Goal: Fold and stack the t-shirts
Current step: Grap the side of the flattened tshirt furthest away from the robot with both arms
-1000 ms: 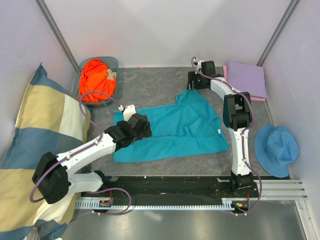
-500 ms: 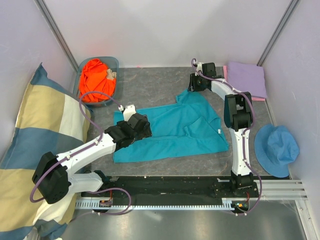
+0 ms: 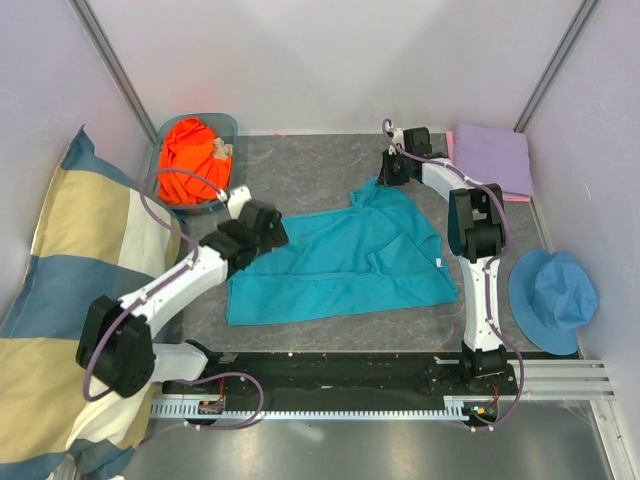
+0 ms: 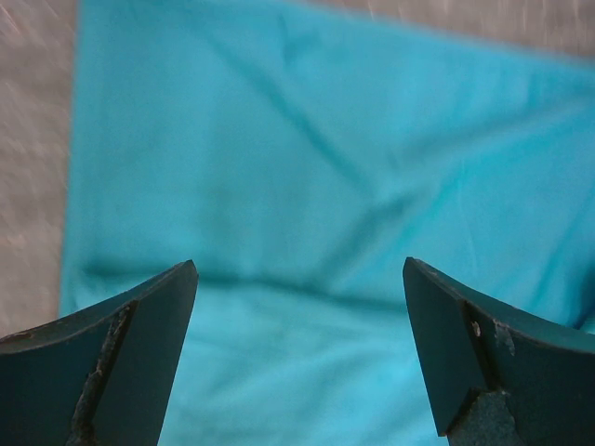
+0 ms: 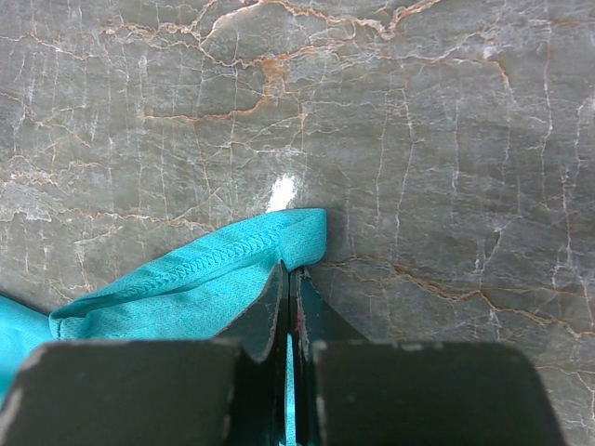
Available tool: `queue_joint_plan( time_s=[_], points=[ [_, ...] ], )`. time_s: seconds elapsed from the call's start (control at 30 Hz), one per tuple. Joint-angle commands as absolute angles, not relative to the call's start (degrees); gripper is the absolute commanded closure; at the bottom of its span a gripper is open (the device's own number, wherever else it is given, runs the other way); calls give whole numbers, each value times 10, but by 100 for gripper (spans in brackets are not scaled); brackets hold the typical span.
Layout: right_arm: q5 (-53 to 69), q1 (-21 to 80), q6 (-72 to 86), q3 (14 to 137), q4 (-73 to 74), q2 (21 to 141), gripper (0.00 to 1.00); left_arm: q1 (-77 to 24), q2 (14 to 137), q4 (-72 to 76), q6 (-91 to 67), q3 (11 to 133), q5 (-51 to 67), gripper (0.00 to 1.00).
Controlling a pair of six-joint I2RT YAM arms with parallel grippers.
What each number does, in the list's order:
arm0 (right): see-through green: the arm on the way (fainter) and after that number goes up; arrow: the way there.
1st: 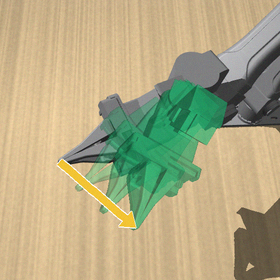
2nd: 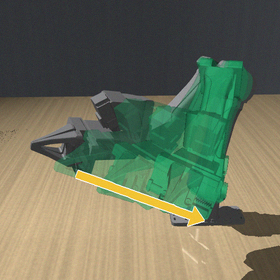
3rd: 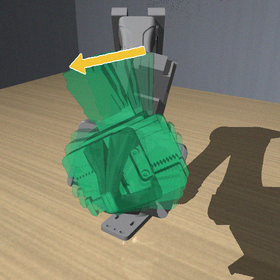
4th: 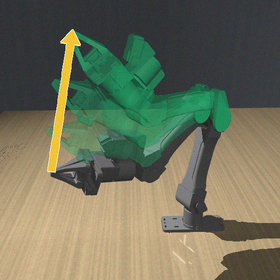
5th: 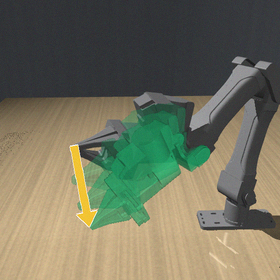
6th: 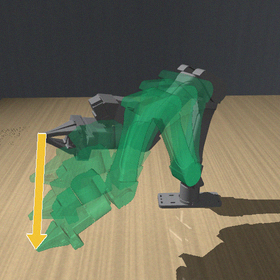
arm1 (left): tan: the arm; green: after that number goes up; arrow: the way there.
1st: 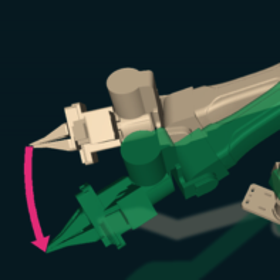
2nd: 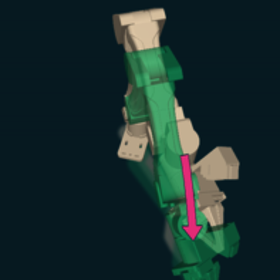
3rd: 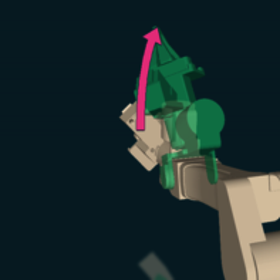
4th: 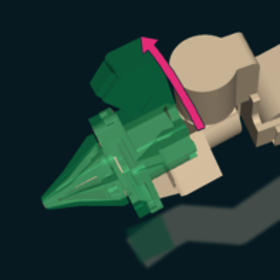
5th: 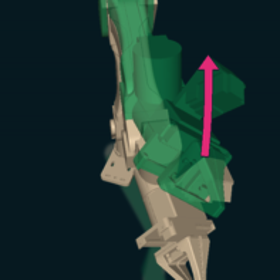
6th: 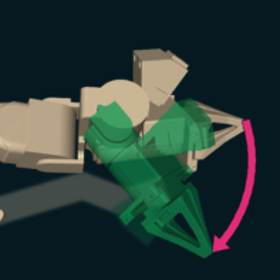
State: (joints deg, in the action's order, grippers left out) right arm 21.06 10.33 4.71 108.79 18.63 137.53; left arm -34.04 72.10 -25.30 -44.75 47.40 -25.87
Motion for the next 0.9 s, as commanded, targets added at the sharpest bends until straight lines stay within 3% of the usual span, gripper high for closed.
queue_joint_plan(
  time_s=[0.0,0.3,0.87],
  points=[
    [222,113,53,1070,227,1370,100,-238,792,-194,-374,554,-237,0],
    [224,113,56,1061,220,1371,100,-188,913,-193,-391,629,-250,5],
    [222,113,54,1055,219,1372,100,-102,982,-165,-430,629,-254,11]
  ],
)
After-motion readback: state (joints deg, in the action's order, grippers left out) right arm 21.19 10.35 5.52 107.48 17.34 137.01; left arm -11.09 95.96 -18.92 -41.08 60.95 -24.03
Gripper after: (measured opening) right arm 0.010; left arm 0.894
